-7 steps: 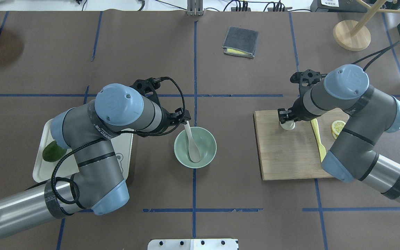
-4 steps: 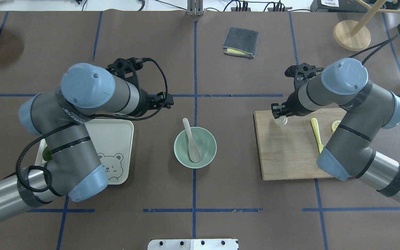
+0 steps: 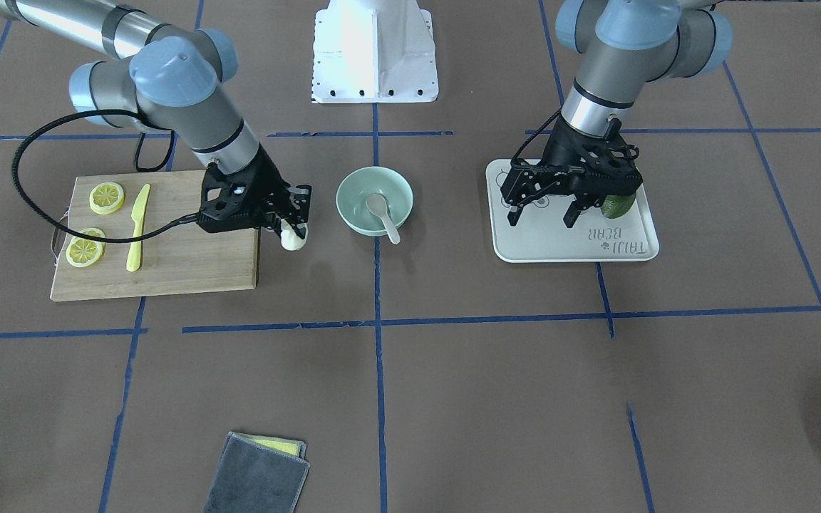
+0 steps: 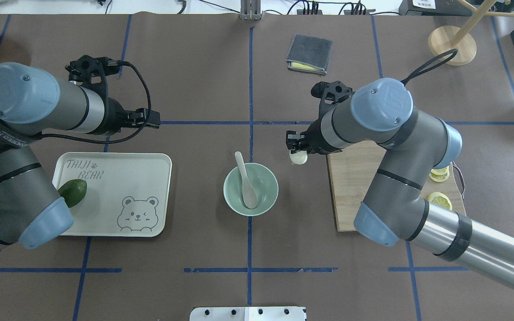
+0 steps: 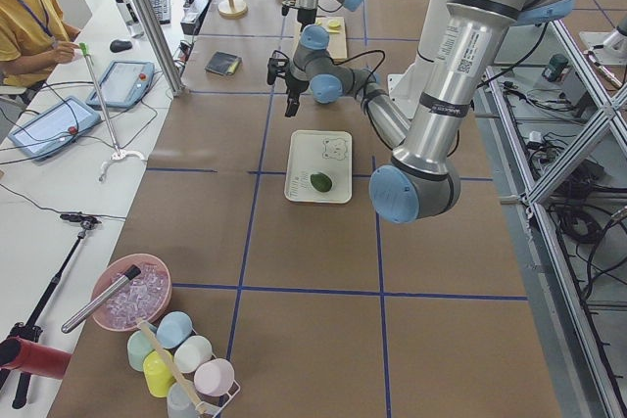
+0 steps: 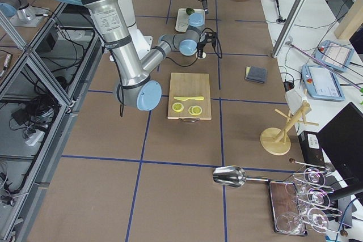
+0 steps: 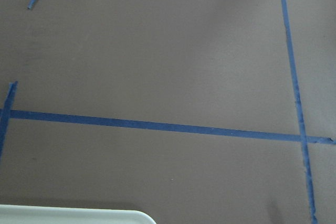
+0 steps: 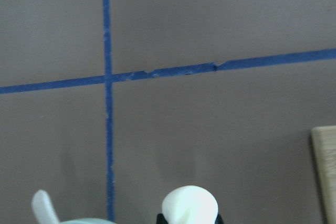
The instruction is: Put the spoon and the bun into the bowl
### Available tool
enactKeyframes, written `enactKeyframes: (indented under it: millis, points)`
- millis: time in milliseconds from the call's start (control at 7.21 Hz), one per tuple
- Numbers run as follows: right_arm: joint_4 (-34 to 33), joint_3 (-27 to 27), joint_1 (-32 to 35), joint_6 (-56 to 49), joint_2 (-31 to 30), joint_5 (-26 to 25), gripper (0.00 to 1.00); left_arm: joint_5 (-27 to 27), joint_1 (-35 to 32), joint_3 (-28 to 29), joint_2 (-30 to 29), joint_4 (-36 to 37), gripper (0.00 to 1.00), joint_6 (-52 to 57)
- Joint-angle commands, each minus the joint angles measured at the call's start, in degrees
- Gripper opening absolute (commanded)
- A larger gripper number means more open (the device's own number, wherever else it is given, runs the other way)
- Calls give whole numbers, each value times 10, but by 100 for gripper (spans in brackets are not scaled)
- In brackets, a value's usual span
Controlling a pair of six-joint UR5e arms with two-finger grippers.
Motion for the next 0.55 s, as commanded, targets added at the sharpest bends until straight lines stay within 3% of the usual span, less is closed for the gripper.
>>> enactKeyframes:
  millis: [0,277,416]
  points:
    - [2,0,-48,62,39,-29,37,-3,-7,-1,6,0,100,13]
    - [7,-3,-91,67,45,-59,41,-1,-7,0,5,0,100,13]
    - [7,-3,-95,70,45,-65,51,0,-8,0,5,0,100,13]
